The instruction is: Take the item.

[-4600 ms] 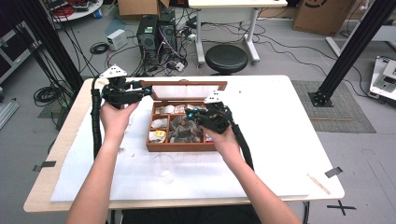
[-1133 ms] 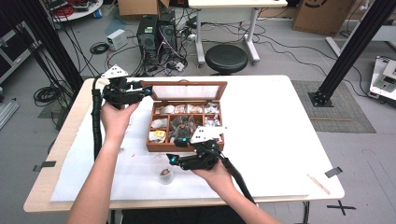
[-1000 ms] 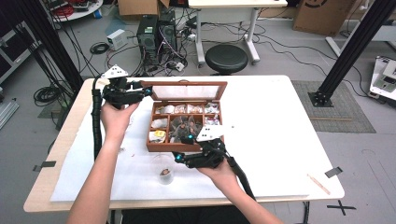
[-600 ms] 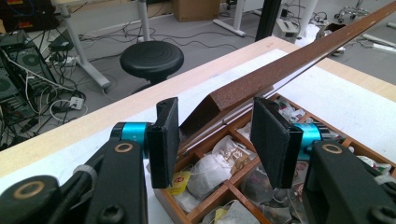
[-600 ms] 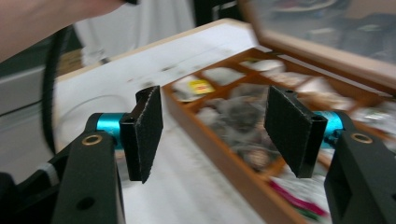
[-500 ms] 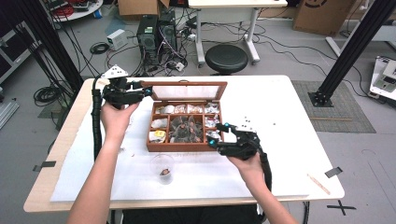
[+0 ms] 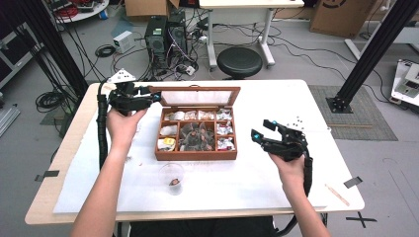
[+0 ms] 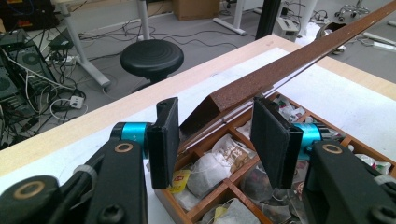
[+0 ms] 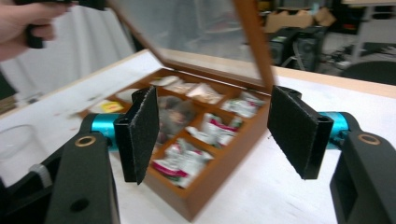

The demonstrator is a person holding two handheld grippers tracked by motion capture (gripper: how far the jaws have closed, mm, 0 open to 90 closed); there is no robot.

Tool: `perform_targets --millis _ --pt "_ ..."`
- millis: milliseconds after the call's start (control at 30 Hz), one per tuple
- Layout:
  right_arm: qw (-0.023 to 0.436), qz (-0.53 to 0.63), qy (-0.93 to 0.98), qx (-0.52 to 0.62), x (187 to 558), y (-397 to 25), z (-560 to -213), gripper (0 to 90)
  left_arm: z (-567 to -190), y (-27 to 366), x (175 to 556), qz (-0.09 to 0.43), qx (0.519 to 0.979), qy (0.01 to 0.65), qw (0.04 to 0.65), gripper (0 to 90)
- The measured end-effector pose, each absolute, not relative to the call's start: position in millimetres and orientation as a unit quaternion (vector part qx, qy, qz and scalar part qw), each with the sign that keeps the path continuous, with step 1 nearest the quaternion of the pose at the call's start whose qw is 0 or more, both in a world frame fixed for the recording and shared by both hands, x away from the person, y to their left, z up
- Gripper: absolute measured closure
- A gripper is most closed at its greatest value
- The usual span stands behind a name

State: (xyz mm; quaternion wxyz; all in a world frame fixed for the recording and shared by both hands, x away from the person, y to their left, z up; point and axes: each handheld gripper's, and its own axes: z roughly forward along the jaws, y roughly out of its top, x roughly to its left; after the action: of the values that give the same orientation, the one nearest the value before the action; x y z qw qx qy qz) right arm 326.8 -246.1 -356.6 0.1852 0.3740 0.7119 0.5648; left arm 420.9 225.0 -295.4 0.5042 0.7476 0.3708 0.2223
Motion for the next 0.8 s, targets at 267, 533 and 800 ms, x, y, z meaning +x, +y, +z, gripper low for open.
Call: perform_targets --millis 267,533,800 --pt "0.229 0.531 0.705 0.411 333 -274 -363 32.4 -296 225 422 0.222 0.746 0.372 0.506 52.3" --pt "0.242 0.53 0.689 0.431 333 -287 -364 30.4 -297 224 423 0.221 0.748 0.373 0.502 52.3" --pt "0.249 0.528 0.687 0.432 330 -288 -364 30.3 -298 225 425 0.22 0.746 0.375 0.505 52.4"
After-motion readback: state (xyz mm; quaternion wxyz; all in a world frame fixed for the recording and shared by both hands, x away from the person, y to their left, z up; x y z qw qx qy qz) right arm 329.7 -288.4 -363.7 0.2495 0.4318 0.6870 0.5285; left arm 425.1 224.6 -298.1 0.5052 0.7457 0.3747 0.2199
